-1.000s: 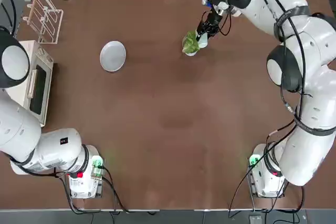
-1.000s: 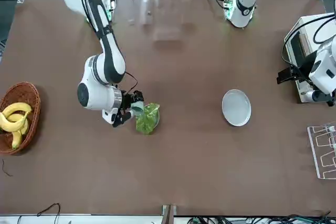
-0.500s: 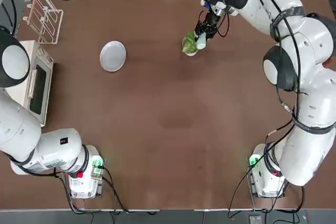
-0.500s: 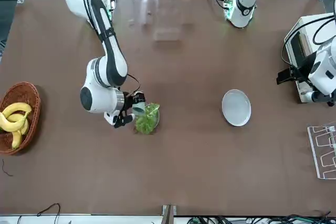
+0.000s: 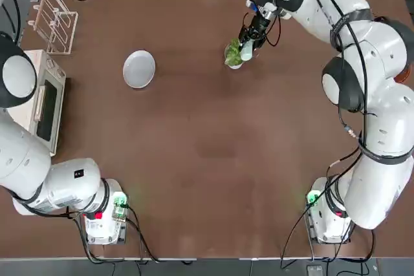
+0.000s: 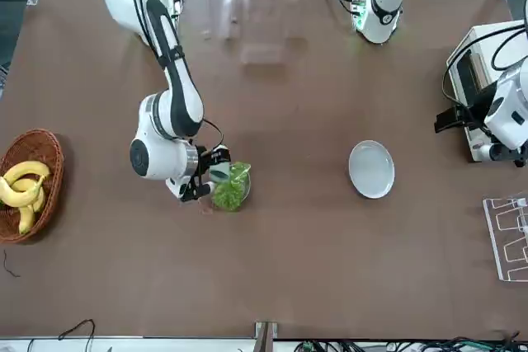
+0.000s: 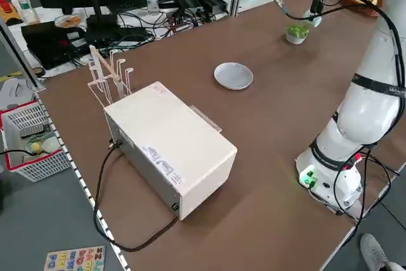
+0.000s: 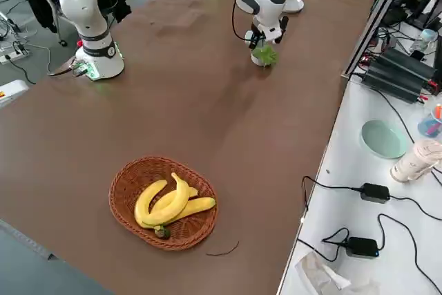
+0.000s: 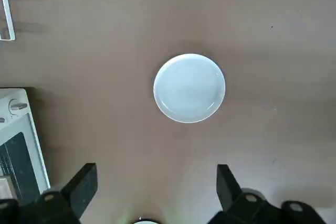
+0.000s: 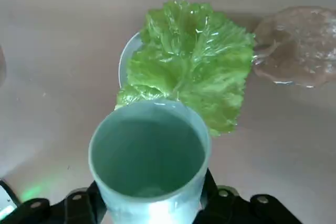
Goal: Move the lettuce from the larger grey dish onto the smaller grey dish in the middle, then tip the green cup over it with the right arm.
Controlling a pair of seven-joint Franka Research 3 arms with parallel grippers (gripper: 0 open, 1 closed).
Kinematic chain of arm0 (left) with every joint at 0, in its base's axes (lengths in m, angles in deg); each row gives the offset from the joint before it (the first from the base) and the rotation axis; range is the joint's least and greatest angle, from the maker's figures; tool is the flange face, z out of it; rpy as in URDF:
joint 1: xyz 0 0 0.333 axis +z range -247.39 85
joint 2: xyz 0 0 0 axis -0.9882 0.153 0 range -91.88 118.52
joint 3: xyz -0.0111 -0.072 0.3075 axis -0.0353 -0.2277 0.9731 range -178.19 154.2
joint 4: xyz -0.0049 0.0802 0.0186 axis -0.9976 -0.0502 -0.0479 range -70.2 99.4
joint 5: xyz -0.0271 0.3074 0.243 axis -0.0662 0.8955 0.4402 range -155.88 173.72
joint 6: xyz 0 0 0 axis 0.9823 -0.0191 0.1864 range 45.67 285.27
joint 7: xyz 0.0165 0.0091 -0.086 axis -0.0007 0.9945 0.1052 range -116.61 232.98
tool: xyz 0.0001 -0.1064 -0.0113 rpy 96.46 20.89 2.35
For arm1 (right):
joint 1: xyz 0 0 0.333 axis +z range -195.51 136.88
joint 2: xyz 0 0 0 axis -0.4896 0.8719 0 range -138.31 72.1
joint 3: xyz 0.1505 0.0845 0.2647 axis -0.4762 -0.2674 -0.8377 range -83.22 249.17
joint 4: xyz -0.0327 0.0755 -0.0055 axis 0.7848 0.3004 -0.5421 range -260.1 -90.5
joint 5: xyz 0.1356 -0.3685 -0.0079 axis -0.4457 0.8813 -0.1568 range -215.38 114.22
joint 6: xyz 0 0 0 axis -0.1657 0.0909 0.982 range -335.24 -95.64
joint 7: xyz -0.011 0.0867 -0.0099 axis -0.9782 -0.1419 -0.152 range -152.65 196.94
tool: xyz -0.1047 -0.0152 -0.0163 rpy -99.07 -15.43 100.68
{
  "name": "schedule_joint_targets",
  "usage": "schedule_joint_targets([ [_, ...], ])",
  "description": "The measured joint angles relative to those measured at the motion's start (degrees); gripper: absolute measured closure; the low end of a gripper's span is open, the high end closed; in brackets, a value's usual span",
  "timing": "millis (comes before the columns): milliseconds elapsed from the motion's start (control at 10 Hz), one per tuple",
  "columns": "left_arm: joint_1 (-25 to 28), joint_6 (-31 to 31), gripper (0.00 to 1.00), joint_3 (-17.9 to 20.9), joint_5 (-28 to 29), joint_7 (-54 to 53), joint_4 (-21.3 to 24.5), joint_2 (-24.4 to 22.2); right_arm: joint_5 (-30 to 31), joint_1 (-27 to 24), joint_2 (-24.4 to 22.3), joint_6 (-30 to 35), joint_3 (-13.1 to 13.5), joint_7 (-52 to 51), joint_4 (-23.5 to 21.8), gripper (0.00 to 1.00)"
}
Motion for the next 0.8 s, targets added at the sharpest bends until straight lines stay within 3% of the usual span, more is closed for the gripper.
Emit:
schedule_joint_targets([
  [800, 0.00, 0.00, 0.00, 0.00, 0.00, 0.00, 0.00, 0.00, -0.03, 0.03, 0.35, 2.71, -0.20, 8.80, 1.53, 0.32],
])
